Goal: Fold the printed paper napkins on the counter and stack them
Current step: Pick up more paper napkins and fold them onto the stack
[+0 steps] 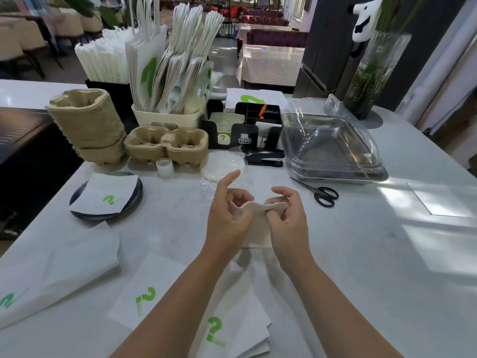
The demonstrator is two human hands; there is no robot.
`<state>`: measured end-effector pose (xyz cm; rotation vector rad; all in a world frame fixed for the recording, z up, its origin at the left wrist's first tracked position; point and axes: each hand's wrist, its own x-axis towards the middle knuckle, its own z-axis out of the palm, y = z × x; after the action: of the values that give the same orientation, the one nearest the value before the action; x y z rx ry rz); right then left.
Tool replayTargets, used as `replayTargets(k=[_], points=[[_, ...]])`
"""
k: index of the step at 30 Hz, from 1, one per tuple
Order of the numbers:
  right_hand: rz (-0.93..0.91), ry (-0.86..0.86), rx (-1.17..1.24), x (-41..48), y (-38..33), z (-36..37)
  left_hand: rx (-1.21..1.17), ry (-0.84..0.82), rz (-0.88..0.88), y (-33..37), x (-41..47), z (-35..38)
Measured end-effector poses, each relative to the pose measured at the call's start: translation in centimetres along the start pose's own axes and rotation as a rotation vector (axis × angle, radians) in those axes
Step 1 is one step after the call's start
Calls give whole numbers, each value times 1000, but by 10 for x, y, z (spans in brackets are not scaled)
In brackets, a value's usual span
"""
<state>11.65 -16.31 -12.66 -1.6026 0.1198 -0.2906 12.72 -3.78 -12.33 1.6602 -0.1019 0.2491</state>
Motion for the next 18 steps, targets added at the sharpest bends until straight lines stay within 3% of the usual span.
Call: replayTargets(k=[4, 7, 9, 12, 15, 18], points=[[-31, 32, 17, 1, -5, -3, 32, 18, -14, 1, -2, -9], [-96, 129, -35, 2, -11, -8, 119, 205, -156, -2, -8, -14], [-199, 186, -104, -3, -18, -9, -68, 258, -421, 13, -16, -13], [-406, 209, -202, -22, -25, -8, -608, 61, -753, 38, -32, -9], [-617, 78, -275, -46, -18, -5, -927, -115, -749, 50, -45, -12], [-843, -134, -400, -66, -9, -7, -889, -66, -702, 44, -48, -22]])
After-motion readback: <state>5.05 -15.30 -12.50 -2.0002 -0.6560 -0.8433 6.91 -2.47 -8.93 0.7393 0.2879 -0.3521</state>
